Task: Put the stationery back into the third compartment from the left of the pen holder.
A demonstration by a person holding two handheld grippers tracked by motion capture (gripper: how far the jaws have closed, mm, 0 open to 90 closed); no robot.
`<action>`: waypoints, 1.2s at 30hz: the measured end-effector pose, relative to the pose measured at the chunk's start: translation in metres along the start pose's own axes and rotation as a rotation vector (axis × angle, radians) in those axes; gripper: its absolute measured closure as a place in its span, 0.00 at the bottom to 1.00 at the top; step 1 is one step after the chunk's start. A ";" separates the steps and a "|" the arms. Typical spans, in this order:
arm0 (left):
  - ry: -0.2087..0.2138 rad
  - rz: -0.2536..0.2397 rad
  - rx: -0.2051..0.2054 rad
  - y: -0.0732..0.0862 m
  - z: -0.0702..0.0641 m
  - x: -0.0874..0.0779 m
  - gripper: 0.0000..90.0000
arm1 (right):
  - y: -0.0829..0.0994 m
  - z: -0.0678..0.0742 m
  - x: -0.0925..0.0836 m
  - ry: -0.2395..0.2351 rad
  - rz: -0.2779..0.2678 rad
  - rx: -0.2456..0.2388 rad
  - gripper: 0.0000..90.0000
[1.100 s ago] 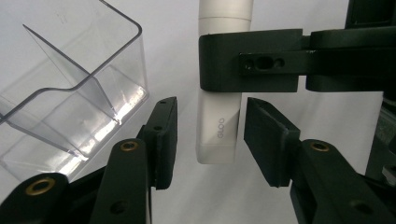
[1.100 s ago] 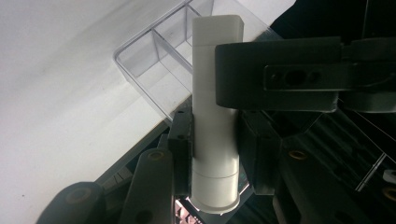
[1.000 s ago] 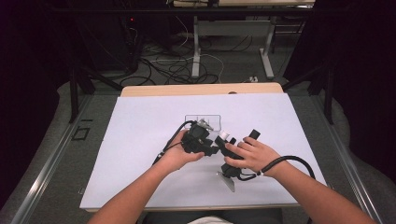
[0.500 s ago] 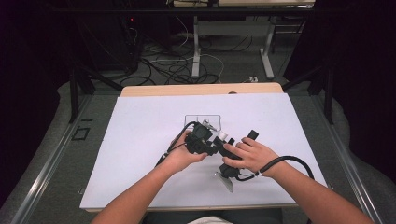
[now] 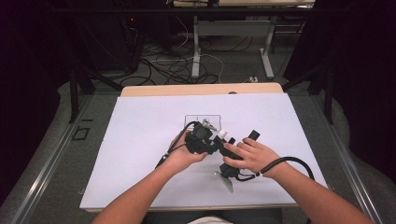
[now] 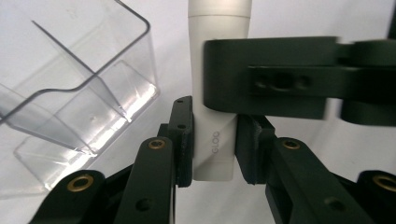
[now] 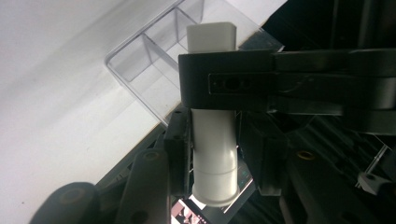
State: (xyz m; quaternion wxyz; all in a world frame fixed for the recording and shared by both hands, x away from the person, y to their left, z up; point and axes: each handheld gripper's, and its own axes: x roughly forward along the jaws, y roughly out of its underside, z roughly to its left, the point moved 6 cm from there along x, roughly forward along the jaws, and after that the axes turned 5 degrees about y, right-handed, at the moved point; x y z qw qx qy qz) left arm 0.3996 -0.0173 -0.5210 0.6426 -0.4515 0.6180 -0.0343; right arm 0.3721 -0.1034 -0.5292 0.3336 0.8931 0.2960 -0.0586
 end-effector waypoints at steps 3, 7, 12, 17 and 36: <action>-0.007 -0.017 -0.012 -0.001 0.002 -0.002 0.79 | 0.002 0.000 -0.002 -0.019 0.019 0.001 0.64; -0.021 -0.023 -0.026 -0.001 0.006 -0.004 0.79 | 0.006 0.001 -0.003 -0.008 0.033 0.027 0.58; -0.027 -0.047 -0.035 -0.004 0.011 -0.008 0.79 | 0.013 -0.006 -0.010 0.005 0.067 0.118 0.53; -0.040 -0.105 -0.054 -0.009 0.020 -0.015 0.79 | 0.017 -0.009 -0.017 0.031 0.069 0.231 0.48; -0.074 -0.379 -0.087 -0.030 0.047 -0.037 0.79 | 0.036 0.033 -0.018 -0.057 0.120 0.911 0.16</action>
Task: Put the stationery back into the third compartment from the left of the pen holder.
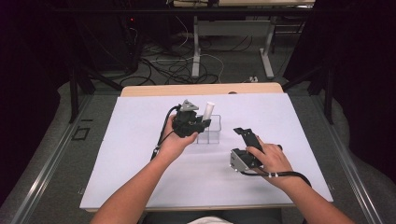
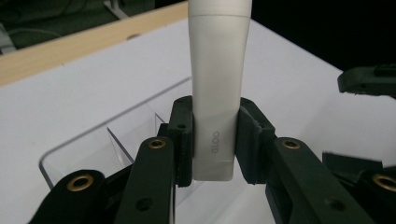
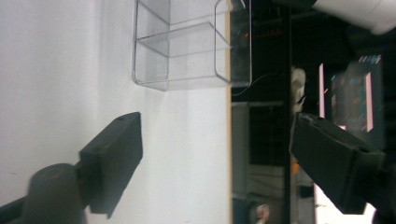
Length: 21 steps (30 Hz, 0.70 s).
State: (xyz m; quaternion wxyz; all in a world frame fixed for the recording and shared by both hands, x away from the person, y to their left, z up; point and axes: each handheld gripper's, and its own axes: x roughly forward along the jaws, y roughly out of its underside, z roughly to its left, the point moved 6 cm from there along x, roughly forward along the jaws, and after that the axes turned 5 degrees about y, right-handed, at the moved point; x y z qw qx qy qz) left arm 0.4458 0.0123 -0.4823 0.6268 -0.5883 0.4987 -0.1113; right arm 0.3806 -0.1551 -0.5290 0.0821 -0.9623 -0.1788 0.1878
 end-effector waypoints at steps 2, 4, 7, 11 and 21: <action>0.000 -0.023 -0.001 -0.002 0.002 0.000 0.79 | 0.005 0.002 0.001 -0.028 0.013 0.086 0.14; -0.006 -0.043 -0.009 -0.003 0.003 0.001 0.79 | 0.010 0.001 -0.001 -0.067 0.076 0.122 0.10; -0.011 -0.053 -0.010 -0.004 0.005 0.003 0.79 | 0.014 0.007 0.003 -0.062 0.063 0.324 0.05; -0.013 -0.072 -0.021 -0.005 0.007 0.008 0.79 | 0.021 0.002 0.004 -0.033 0.061 0.431 0.01; -0.012 -0.119 -0.061 -0.004 0.006 0.021 0.79 | 0.034 -0.001 0.002 -0.007 0.055 0.715 0.00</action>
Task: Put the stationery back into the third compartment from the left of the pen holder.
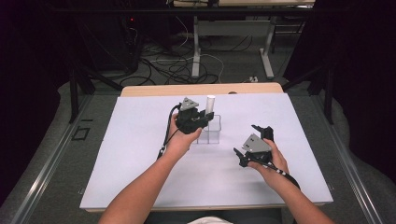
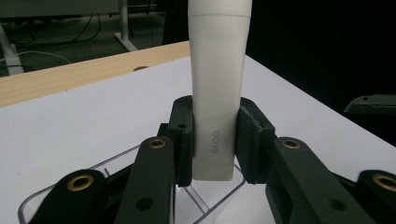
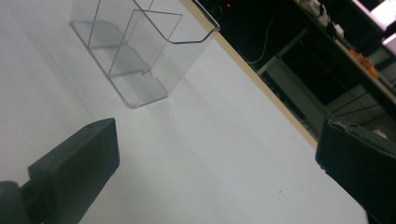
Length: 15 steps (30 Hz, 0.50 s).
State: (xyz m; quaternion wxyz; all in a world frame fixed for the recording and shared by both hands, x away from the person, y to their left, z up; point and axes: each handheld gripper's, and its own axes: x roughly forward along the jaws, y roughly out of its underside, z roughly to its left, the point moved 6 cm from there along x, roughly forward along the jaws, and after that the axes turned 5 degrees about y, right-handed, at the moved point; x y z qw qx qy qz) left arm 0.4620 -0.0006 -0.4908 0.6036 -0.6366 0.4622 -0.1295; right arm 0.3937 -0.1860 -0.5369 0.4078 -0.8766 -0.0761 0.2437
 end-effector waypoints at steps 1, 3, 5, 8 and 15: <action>-0.001 0.002 0.016 0.001 0.001 0.002 0.79 | 0.001 0.000 0.000 -0.007 0.003 0.034 0.00; -0.001 0.004 -0.005 0.003 -0.001 0.005 0.79 | 0.004 -0.001 0.000 -0.011 0.007 0.084 0.00; -0.001 -0.003 -0.027 0.006 -0.003 0.010 0.79 | 0.006 -0.002 0.000 -0.025 0.015 0.122 0.00; 0.002 0.001 -0.038 0.009 -0.005 0.014 0.79 | 0.010 -0.002 0.000 -0.028 0.021 0.148 0.00; 0.008 0.021 -0.045 0.018 -0.007 0.023 0.79 | 0.013 -0.003 0.000 -0.032 0.036 0.160 0.00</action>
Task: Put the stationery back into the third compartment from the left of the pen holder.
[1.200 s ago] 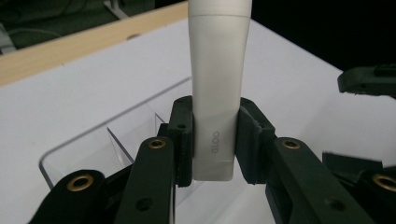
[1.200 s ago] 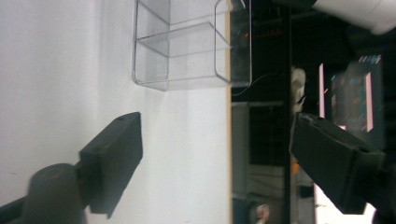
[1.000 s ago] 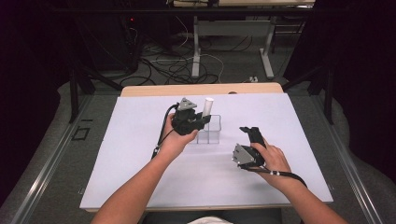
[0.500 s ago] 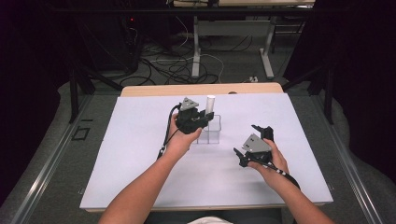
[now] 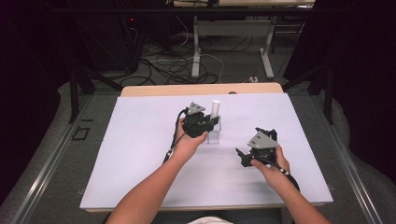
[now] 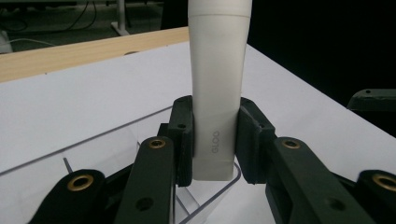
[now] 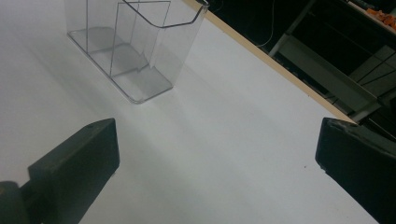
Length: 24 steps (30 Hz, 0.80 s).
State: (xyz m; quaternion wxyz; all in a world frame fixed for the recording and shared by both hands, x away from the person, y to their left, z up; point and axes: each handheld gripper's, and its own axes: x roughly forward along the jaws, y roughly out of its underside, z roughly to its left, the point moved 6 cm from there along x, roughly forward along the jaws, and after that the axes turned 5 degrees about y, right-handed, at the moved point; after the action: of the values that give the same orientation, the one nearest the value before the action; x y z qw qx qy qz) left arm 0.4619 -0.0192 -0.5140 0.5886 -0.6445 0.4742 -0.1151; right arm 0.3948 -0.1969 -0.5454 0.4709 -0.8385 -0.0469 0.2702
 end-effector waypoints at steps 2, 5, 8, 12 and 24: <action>-0.004 0.009 -0.006 0.003 0.001 0.003 0.79 | 0.001 0.001 0.000 -0.005 0.003 0.015 0.00; -0.002 0.014 -0.015 0.007 0.003 0.006 0.79 | 0.002 0.000 0.001 -0.014 0.003 0.020 0.00; -0.004 0.024 -0.029 0.010 0.004 0.008 0.79 | 0.004 0.000 0.002 -0.016 0.007 0.038 0.00; -0.007 0.042 -0.021 0.012 0.006 0.010 0.79 | 0.006 -0.003 0.001 -0.016 0.020 0.048 0.00; -0.022 0.053 -0.015 0.015 0.007 0.014 0.79 | 0.007 -0.001 0.002 -0.031 0.028 0.051 0.00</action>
State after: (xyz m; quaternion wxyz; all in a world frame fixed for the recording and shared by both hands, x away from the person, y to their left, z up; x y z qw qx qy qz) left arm 0.4669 -0.0227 -0.5349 0.5920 -0.6373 0.4852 -0.0889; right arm 0.3954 -0.2011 -0.5514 0.4875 -0.8226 -0.0356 0.2906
